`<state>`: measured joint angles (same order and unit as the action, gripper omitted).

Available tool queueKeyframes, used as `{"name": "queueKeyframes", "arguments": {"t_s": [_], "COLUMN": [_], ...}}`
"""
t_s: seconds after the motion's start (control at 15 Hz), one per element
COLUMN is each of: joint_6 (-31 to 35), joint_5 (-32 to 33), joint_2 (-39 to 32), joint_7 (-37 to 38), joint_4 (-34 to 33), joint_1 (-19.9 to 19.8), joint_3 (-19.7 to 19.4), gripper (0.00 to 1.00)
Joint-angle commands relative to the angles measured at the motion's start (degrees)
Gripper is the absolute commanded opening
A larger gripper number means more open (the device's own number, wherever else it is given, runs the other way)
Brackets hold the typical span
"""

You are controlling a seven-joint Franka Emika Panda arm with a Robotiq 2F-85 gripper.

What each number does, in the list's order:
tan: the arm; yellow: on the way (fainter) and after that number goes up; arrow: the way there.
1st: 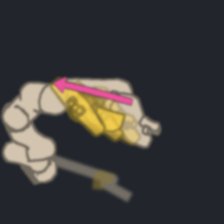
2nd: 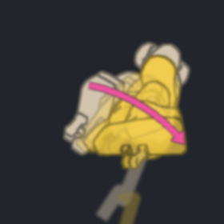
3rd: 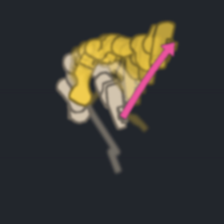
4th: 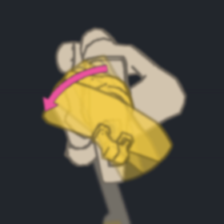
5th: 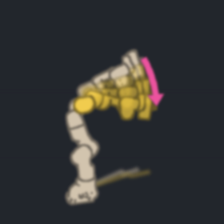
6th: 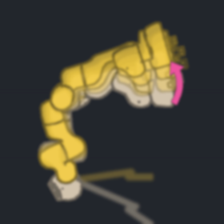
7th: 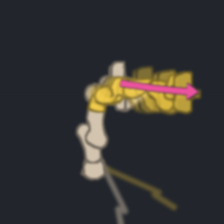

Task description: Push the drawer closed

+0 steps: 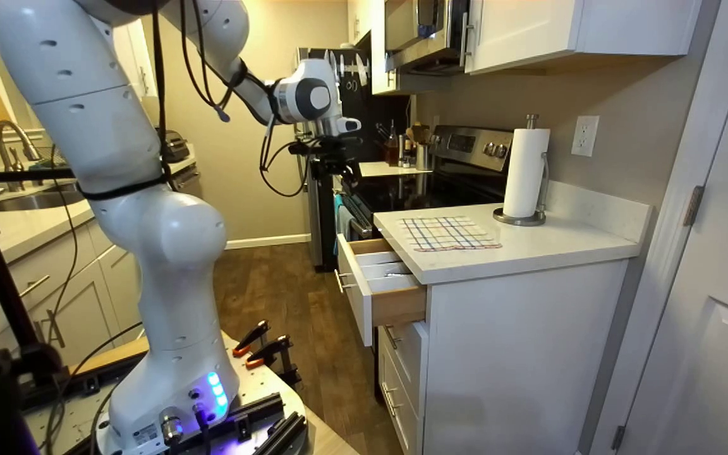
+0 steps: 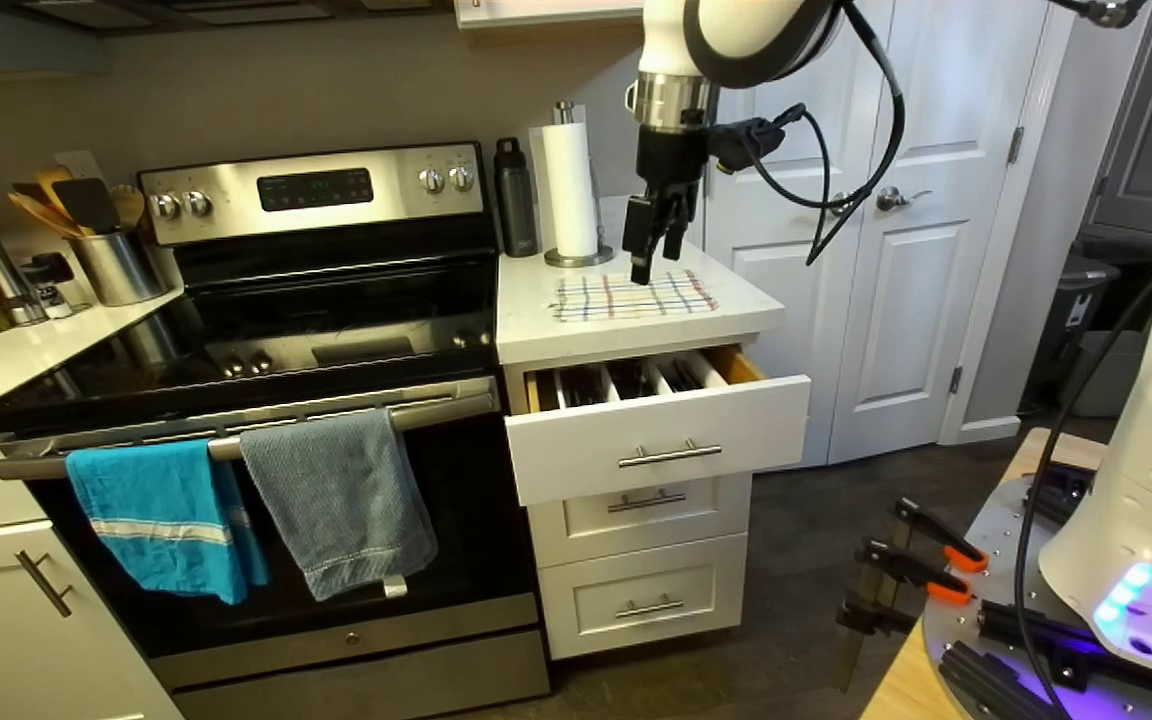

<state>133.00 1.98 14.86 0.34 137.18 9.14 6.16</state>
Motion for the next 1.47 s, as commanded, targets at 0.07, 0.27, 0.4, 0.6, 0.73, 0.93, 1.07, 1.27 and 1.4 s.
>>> {"name": "queueKeyframes", "arguments": {"t_s": [0.07,0.27,0.4,0.6,0.73,0.93,1.07,1.27,1.4], "joint_6": [2.81,3.74,4.04,4.21,4.54,5.72,6.24,4.99,4.86], "joint_5": [-2.18,-3.35,-4.84,-3.1,-2.04,-0.08,1.36,-0.67,-0.49], "joint_2": [-5.59,-7.86,-9.1,-10.96,-12.27,-14.41,-15.94,-18.71,-20.56], "joint_7": [-6.77,-9.98,-13.41,-16.9,-17.74,-17.87,-17.65,-20.45,-21.72], "joint_4": [-2.43,-3.42,-3.77,-4.13,-4.52,-5.25,-5.77,-6.06,-5.87], "joint_1": [2.49,3.45,3.74,3.48,3.27,2.94,2.87,3.28,3.41], "joint_3": [1.47,1.82,1.94,2.38,2.6,2.73,2.85,3.69,4.57], "gripper": [1.0,1.0,1.0,1.0,1.0,1.0,1.0,1.0,1.0]}}
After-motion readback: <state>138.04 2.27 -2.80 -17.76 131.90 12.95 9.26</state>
